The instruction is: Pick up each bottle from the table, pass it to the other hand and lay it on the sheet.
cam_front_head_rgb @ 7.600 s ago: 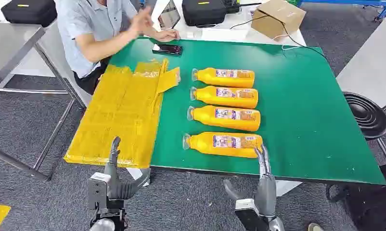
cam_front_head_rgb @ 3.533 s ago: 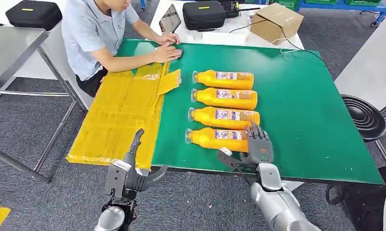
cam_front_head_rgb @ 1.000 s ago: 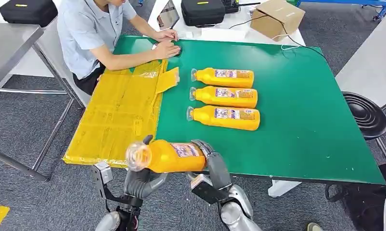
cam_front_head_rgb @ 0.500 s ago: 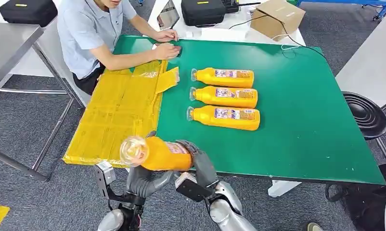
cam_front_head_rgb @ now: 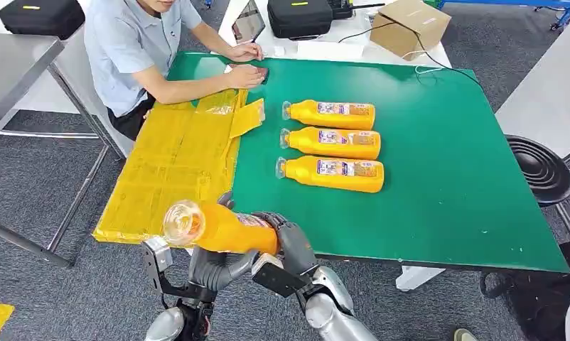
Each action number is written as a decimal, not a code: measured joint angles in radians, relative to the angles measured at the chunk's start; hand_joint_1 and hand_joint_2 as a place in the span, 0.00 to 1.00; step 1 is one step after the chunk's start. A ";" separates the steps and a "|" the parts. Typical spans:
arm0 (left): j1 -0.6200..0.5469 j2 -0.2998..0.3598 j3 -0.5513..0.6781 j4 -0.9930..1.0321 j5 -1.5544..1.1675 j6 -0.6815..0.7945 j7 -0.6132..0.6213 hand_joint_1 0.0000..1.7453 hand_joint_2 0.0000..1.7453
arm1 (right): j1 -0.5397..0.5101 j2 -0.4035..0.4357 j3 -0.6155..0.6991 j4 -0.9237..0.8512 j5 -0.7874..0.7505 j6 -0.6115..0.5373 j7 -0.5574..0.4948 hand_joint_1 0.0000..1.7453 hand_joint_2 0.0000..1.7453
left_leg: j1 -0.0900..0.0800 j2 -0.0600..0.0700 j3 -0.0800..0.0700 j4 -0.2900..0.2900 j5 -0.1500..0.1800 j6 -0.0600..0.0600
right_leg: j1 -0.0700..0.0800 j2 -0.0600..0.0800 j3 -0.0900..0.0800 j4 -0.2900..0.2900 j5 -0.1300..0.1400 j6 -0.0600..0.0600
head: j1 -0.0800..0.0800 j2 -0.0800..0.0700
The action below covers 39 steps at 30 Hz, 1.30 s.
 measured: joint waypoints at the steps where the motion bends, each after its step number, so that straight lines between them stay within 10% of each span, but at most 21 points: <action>1: 0.000 0.000 0.000 0.000 0.000 0.000 0.000 0.00 1.00 | 0.000 0.000 0.000 0.002 0.003 -0.008 0.001 1.00 1.00 | 0.000 0.000 0.000 0.000 0.000 0.000 | 0.000 0.000 0.000 0.000 0.000 0.000 | 0.000 0.000; 5: -0.001 0.000 0.000 0.000 0.000 -0.001 0.000 0.00 1.00 | -0.006 0.000 0.008 0.012 0.042 -0.039 0.009 1.00 1.00 | 0.000 0.000 0.000 0.000 0.000 0.000 | 0.000 0.000 0.000 0.000 0.000 0.000 | 0.000 0.000; 7: -0.002 0.000 0.001 0.000 0.010 -0.001 0.001 1.00 1.00 | -0.006 0.001 0.014 0.018 0.064 -0.053 0.011 1.00 1.00 | 0.000 0.000 0.000 0.000 0.000 0.000 | 0.000 0.000 0.000 0.000 0.000 0.000 | 0.000 0.000; 39: 0.003 -0.034 0.063 0.000 0.197 0.057 0.101 1.00 1.00 | -0.063 0.017 0.098 0.138 0.181 -0.151 0.029 1.00 1.00 | 0.000 0.000 0.000 0.000 0.000 0.000 | 0.000 0.000 -0.001 0.000 0.000 0.000 | 0.000 0.000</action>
